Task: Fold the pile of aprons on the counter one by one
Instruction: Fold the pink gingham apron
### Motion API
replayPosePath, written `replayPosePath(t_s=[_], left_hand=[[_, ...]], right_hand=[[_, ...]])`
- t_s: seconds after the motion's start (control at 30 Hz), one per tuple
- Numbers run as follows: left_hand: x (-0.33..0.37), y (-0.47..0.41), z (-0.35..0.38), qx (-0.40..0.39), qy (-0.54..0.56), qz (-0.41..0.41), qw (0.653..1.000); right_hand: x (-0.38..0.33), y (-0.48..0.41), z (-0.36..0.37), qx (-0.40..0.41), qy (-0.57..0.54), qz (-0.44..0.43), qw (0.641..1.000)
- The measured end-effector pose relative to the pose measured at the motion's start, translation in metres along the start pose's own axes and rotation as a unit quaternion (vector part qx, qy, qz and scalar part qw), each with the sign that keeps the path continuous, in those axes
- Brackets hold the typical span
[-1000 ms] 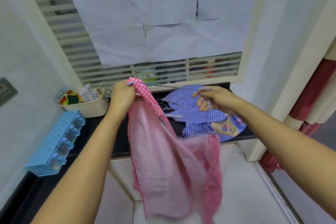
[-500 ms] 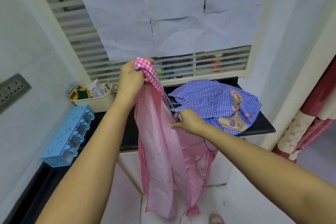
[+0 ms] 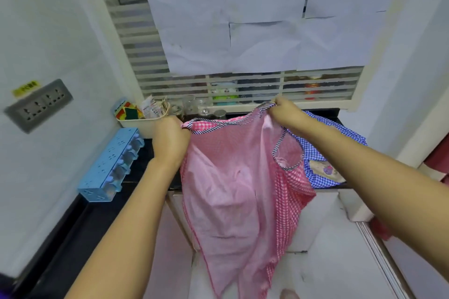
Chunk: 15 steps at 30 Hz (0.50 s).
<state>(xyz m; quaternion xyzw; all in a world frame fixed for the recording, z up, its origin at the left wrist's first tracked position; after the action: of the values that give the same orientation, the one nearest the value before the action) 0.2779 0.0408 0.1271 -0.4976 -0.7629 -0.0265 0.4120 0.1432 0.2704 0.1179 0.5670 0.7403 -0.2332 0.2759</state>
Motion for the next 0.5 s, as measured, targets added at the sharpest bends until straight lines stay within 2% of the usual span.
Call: replayPosePath(t_s=[0.07,0.13,0.2,0.27,0.33,0.4,0.43,0.5], left_hand=[[-0.010,-0.001,0.003,0.007,0.067,-0.035,0.997],[-0.012,0.001,0.005,0.025,0.172,-0.095,0.980],[-0.003,0.004,0.011,0.003,0.235,-0.102,0.967],[0.016,0.011,0.022,-0.095,0.194,-0.015,0.976],[0.035,0.024,0.035,-0.181,0.158,0.098,0.966],[0.042,0.035,0.040,-0.212,0.155,0.171,0.950],[0.039,0.037,0.040,-0.213,0.167,0.184,0.945],[0.025,0.044,0.040,-0.214,0.218,0.158,0.939]], right_hand=[[-0.012,0.005,0.001,-0.040,-0.043,-0.008,0.998],[-0.022,0.012,0.009,-0.120,-0.042,-0.034,0.991],[-0.031,0.021,0.019,-0.196,-0.034,-0.063,0.978],[-0.042,0.032,0.030,-0.250,-0.015,-0.090,0.964],[-0.049,0.035,0.041,-0.255,0.038,-0.137,0.956],[-0.057,0.039,0.042,-0.246,0.099,-0.158,0.951],[-0.060,0.037,0.039,-0.225,0.136,-0.166,0.950],[-0.066,0.032,0.029,-0.179,0.161,-0.162,0.957]])
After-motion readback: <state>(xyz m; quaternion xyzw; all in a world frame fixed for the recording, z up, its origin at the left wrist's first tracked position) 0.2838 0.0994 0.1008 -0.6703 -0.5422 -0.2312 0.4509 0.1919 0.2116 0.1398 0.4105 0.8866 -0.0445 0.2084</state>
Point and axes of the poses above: each hand's wrist, its own y-axis away from the middle knuckle, its own z-axis out of the palm, x = y × z, the point moved 3 cm from there along -y, towards the middle knuckle, and after that the axes turned 7 degrees about y, right-handed, at the moved point
